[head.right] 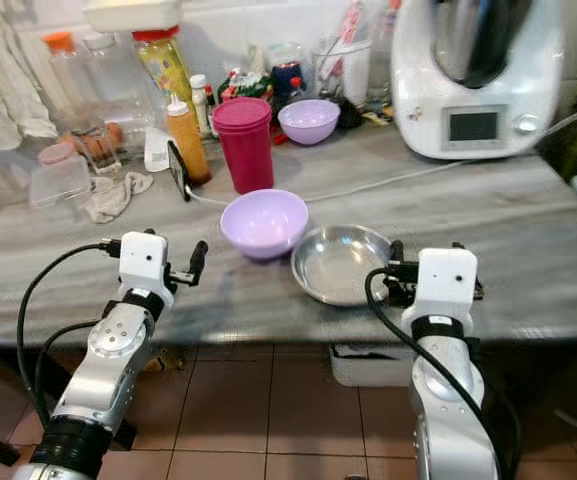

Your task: Setting the table

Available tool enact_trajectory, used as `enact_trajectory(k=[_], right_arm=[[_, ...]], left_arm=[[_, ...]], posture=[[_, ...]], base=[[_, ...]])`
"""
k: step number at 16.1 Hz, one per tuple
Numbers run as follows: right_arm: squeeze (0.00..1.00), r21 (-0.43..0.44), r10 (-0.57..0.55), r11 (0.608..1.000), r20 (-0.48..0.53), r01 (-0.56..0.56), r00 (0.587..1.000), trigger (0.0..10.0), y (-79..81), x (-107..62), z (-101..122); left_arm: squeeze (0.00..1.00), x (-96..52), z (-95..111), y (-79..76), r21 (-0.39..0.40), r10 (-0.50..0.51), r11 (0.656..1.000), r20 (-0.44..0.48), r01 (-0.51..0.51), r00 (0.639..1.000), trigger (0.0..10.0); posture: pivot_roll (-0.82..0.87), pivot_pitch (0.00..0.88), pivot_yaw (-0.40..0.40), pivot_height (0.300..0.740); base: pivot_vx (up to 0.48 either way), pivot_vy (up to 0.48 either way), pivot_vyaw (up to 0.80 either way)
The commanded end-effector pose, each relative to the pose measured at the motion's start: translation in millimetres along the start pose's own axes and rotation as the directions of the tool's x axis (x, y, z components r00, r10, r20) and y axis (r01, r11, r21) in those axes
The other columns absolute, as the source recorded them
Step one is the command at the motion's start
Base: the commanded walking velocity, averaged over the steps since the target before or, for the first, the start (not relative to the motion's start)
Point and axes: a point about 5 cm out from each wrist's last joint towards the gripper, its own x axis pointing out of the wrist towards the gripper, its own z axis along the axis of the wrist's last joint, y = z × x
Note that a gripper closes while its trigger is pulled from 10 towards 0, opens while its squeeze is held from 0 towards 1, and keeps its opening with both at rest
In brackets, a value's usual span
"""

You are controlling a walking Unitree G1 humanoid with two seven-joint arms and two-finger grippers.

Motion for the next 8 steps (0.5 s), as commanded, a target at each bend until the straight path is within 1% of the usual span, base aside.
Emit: enact_trajectory(k=[1,4,5,7,8], right_arm=[[0.00,0.008,0.002,1.000,0.011,-0.002,1.000,10.0,1.0,3.6,3.2],[0.00,0.005,-0.001,1.000,0.004,0.001,1.000,10.0,1.4,3.8,2.4],[0.00,0.031,0.006,1.000,-0.018,-0.006,1.000,10.0,2.9,4.2,0.1],[0.00,0.075,0.006,0.997,-0.032,-0.003,0.999,10.0,3.5,5.1,-1.3],[0.00,0.083,0.007,0.997,-0.032,-0.005,0.999,10.0,3.5,5.1,-1.3]], left_arm=[[0.00,-1.2,-0.4,6.8,0.021,0.020,1.000,0.000,-0.020,1.000,10.0],[0.00,-1.8,-0.2,8.1,0.027,0.018,0.999,0.000,-0.018,1.000,10.0],[0.00,-2.0,-0.6,8.8,0.028,0.019,0.999,-0.001,-0.019,1.000,10.0],[0.00,-1.8,-0.5,8.7,0.031,0.019,0.999,-0.001,-0.019,1.000,10.0],[0.00,-2.0,-0.5,8.5,0.031,0.019,0.999,-0.001,-0.019,1.000,10.0]], posture=[[-0.40,0.000,0.152,0.740],[-0.39,0.000,0.152,0.740],[-0.39,0.000,0.152,0.740],[-0.39,0.000,0.152,0.740],[-0.39,0.000,0.151,0.740]], base=[[-0.304,0.000,0.00],[-0.303,0.000,0.00],[-0.296,0.000,0.00],[-0.294,0.000,0.00],[-0.296,0.000,0.00]])
